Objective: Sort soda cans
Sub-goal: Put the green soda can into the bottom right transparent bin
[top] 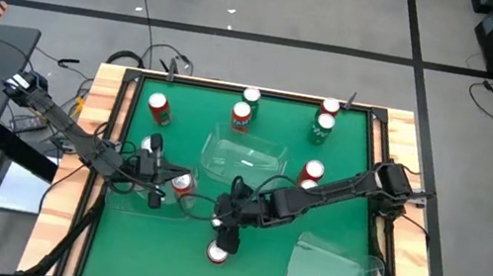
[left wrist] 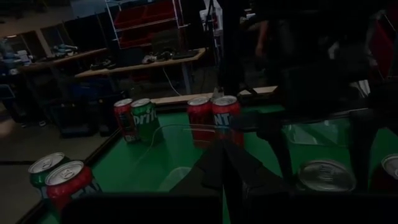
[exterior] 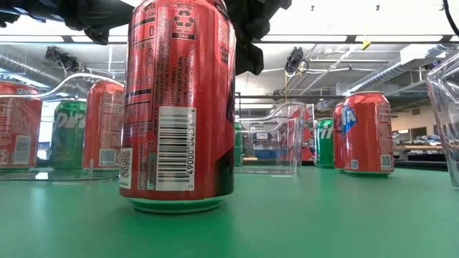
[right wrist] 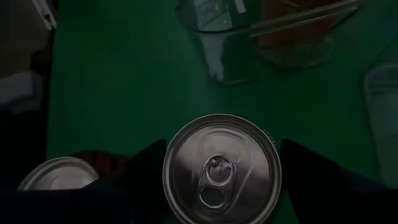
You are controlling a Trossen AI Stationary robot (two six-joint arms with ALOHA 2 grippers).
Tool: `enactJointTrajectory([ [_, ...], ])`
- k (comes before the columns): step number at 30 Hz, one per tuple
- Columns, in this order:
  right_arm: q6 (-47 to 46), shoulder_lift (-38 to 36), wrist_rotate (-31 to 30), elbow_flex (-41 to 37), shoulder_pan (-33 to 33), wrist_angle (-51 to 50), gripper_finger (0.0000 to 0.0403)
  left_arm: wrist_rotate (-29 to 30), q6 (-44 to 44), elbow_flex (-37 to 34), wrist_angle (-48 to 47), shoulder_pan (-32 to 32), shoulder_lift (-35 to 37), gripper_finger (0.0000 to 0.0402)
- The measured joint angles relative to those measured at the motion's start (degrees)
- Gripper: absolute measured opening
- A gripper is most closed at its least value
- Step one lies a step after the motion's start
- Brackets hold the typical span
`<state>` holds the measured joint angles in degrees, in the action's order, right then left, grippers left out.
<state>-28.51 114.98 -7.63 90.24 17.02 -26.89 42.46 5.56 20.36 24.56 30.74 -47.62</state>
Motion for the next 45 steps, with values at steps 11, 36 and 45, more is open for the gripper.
enactJointTrajectory([
  [11, -0.3, -5.6, -1.9, -0.5, -0.3, -6.2, 0.0262, 0.0, 0.0, 0.0, -0.2, 0.0, 0.0, 0.0001],
  [36, -38.7, -28.1, -4.5, -0.3, 19.2, -44.1, 0.0262, 0.0, -0.2, 0.0, -0.1, 0.0, 0.0, 0.0001],
  [45, -47.2, -24.5, -8.1, -1.3, 22.5, -52.4, 0.0262, 0.0, -0.2, 0.0, 0.4, 0.0, 0.0, 0.0001],
])
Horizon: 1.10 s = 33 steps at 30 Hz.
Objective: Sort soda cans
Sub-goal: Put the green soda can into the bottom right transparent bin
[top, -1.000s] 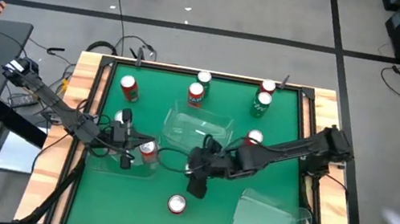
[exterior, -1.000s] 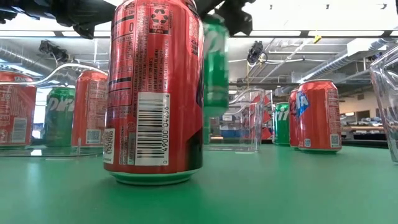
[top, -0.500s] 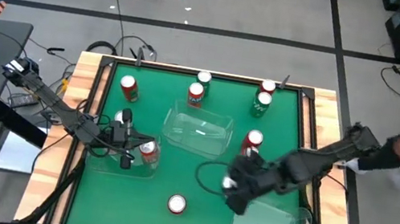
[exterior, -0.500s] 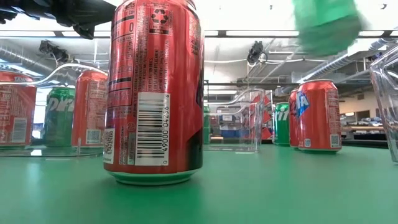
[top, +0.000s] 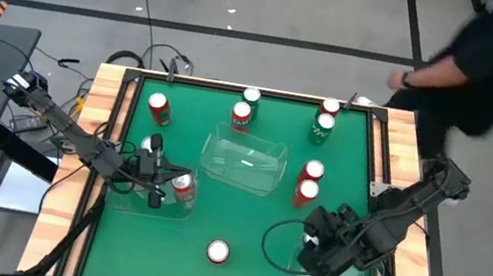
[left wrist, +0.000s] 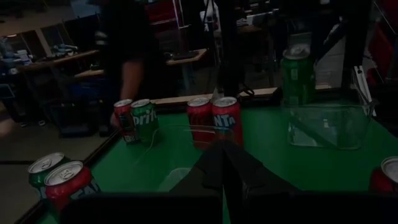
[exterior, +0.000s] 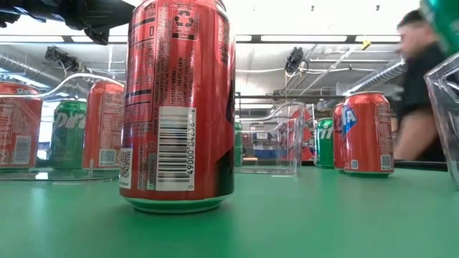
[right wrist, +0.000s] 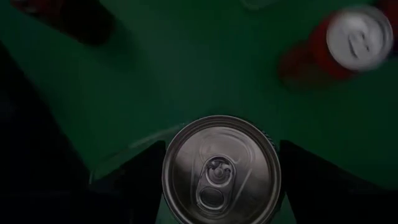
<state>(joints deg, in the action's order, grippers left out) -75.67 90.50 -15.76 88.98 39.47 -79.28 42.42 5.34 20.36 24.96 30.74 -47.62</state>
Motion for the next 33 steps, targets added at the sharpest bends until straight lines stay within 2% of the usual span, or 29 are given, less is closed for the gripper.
enactJointTrajectory([
  [5, 5.1, 3.5, -3.2, -1.1, -2.2, 7.5, 0.0262, 0.0, 0.0, 0.0, 0.0, 0.0, 0.0, 0.0001],
  [12, 21.5, 7.8, -3.7, -1.1, -6.2, 28.2, 0.0262, 0.0, 0.2, 0.0, 0.0, 0.0, 0.0, 0.0001],
  [15, 22.8, 7.8, -3.7, -1.0, -7.4, 29.4, 0.0262, 0.0, 0.2, 0.0, 0.0, 0.0, 0.0, 0.0001],
  [18, 18.3, 7.5, -3.6, -1.0, -7.8, 23.3, 0.0262, 0.0, 0.2, 0.0, 0.0, 0.0, 0.0, 0.0001],
  [23, 2.7, 7.4, -3.4, -1.1, -7.7, 7.3, 0.0262, 0.0, 0.2, 0.0, -0.2, 0.0, 0.0, 0.0001],
  [33, -12.8, 6.9, -6.9, -8.2, -5.6, 7.2, 0.0262, 0.0, 0.2, 0.0, -0.3, 0.0, 0.0, 0.0001],
])
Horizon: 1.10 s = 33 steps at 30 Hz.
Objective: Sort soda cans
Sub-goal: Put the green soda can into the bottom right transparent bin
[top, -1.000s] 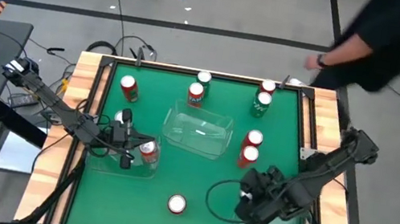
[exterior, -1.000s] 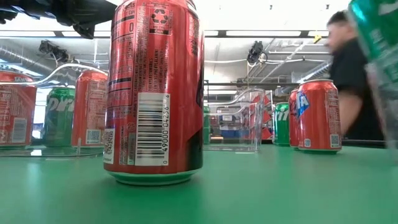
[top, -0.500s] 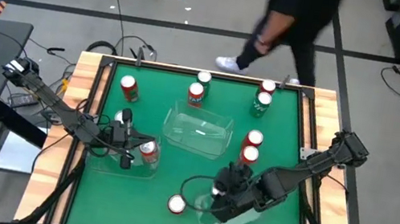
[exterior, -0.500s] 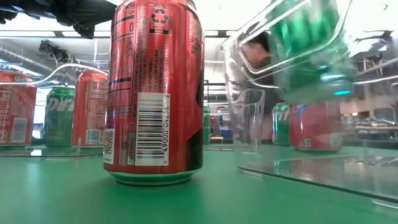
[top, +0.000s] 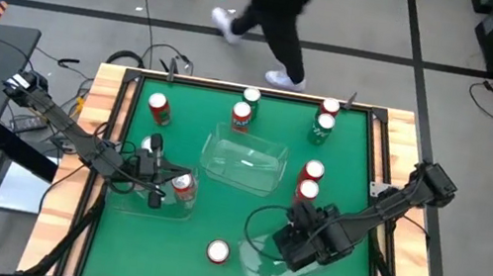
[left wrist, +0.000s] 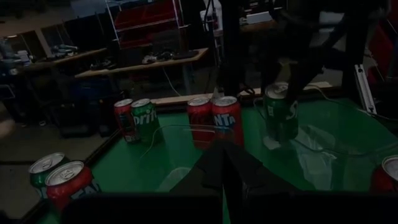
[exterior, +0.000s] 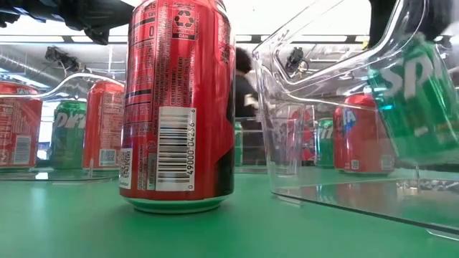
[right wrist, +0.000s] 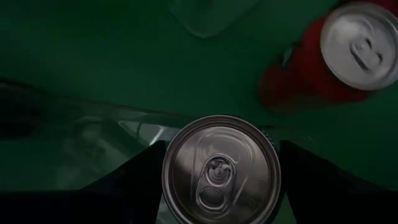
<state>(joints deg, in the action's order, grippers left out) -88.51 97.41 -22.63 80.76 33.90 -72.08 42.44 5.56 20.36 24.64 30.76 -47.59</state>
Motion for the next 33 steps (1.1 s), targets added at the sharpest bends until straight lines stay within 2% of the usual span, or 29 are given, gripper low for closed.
enactJointTrajectory([
  [5, -5.8, 0.0, -3.6, -2.8, 2.4, 0.4, 0.0262, 0.0, 0.0, 0.0, -0.2, 0.0, 0.0, 0.0001],
  [9, -9.1, 0.0, -4.3, -4.4, 3.8, 0.3, 0.0262, 0.0, 0.0, 0.0, -0.3, 0.0, 0.0, 0.0001],
  [12, -9.7, 0.0, -4.8, -5.5, 4.3, 0.7, 0.0263, 0.0, 0.0, 0.0, -0.3, 0.0, 0.0, 0.0001],
  [19, -9.2, -0.1, -5.1, -6.2, 4.3, 0.3, 0.0296, 0.0, -0.2, 0.0, -0.3, 0.0, 0.0, 0.0001],
  [33, -3.8, 0.0, 1.9, -5.9, 2.2, -4.7, 0.0345, 0.0, -0.2, 0.0, -0.3, 0.0, 0.0, 0.0001],
])
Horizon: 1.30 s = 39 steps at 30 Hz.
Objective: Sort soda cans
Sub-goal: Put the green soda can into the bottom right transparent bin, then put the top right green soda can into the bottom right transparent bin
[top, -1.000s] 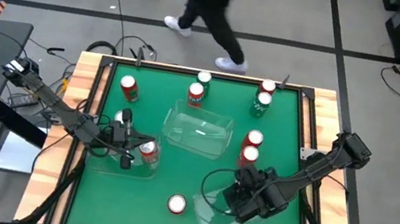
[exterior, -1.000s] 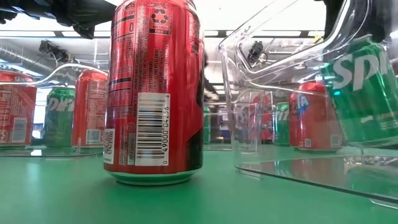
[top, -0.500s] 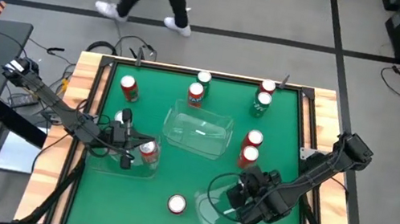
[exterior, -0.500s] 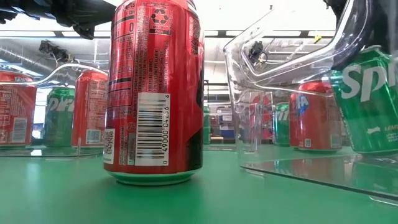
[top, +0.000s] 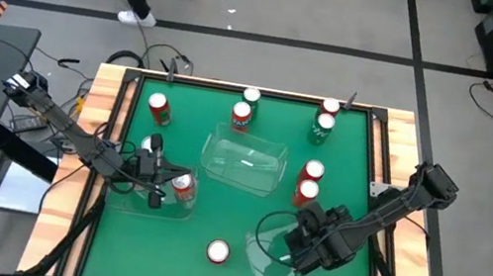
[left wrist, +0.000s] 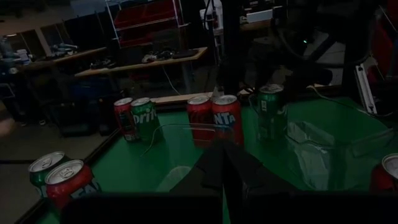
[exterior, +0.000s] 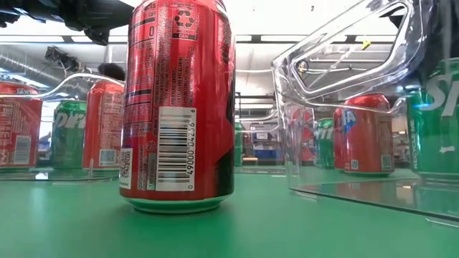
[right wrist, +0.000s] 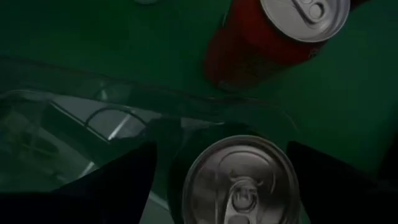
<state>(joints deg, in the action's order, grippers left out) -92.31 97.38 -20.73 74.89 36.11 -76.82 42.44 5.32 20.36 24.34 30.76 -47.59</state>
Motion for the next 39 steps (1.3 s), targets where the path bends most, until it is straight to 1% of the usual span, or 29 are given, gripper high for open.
enactJointTrajectory([
  [9, 4.1, 0.0, 0.1, 0.4, -2.5, -2.4, 0.0352, 0.0, 0.0, 0.0, 0.0, 0.0, 0.0, 0.0001],
  [15, 8.7, 0.0, -0.6, 5.3, -5.0, -7.7, 0.0352, 0.0, 0.0, 0.0, 0.0, 0.0, 0.0, 0.0001],
  [19, 13.1, 0.0, -1.5, 9.5, -6.3, -9.3, 0.0352, 0.0, 0.0, 0.0, 0.0, 0.0, 0.0, 0.0001],
  [22, 14.5, -0.1, -3.7, 12.0, -7.7, -9.9, 0.035, 0.0, 0.0, 0.0, 0.0, 0.0, 0.0, 0.0001],
  [24, 13.6, -0.1, -5.6, 13.0, -9.6, -11.8, 0.0344, 0.0, 0.0, 0.0, 0.0, 0.0, 0.0, 0.0001],
  [26, 13.5, -0.1, -7.5, 13.3, -12.3, -13.3, 0.0335, 0.0, 0.0, 0.0, 0.0, 0.0, 0.0, 0.0001],
  [30, 19.8, -1.0, -8.6, 13.0, -20.2, -13.0, 0.0317, 0.0, 0.0, 0.0, 0.0, 0.0, 0.0, 0.0001],
  [34, 29.6, -1.1, -8.1, 13.0, -29.9, -12.8, 0.0308, 0.0, 0.0, 0.0, 0.0, 0.0, 0.0, 0.0001],
  [39, 42.1, -1.0, -7.1, 13.0, -42.4, -7.5, 0.0308, 0.0, 0.0, 0.0, -0.1, 0.0, 0.0, 0.0001],
])
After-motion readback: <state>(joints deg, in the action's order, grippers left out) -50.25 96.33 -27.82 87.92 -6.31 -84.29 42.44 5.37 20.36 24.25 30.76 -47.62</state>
